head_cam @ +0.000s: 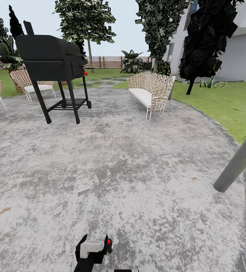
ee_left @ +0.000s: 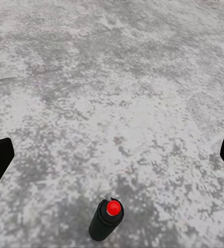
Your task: In the garden, pick up the pesticide atomizer on the floor and spray pesticide onto both trees until each tree trunk is fully covered.
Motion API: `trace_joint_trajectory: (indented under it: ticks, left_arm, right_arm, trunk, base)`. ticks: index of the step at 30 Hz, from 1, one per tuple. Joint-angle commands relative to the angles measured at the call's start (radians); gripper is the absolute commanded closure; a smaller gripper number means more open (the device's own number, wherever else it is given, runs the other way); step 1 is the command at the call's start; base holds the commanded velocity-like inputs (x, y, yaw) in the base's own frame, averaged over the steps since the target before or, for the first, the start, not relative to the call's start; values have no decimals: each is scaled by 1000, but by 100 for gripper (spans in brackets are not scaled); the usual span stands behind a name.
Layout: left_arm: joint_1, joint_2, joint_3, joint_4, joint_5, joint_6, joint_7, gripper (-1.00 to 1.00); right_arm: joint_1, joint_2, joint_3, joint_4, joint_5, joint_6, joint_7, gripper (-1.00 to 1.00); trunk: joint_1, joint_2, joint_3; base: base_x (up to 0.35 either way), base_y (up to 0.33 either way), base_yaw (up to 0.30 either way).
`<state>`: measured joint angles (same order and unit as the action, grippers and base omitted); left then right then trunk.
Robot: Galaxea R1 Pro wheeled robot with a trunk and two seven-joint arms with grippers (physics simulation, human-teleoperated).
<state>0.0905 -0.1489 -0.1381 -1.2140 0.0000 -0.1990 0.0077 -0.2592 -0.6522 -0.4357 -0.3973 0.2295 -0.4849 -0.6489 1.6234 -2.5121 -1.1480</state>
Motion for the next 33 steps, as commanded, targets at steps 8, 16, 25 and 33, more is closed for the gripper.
trace_joint_trajectory:
  ticks: [8,16,25,33]
  left_arm:
    - [0,-1,0,0,0,0,0,-100]
    - [0,0,0,-1,0,-1,0,-100]
    - [0,0,0,-1,0,0,0,-100]
    - [0,0,0,-1,0,-2,0,-100]
  right_arm:
    - [0,0,0,0,0,0,0,-100]
    - [0,0,0,0,1,0,0,-100]
    - [0,0,0,0,1,-1,0,-100]
    - [0,0,0,0,1,0,0,-100]
  trunk:
    - [0,0,0]
    - [0,0,0]
    - [0,0,0]
    - [0,0,0]
  base:
    - [27,-115,0]
    - [23,-96,0]
    - [2,-200,0]
    - [0,-91,0]
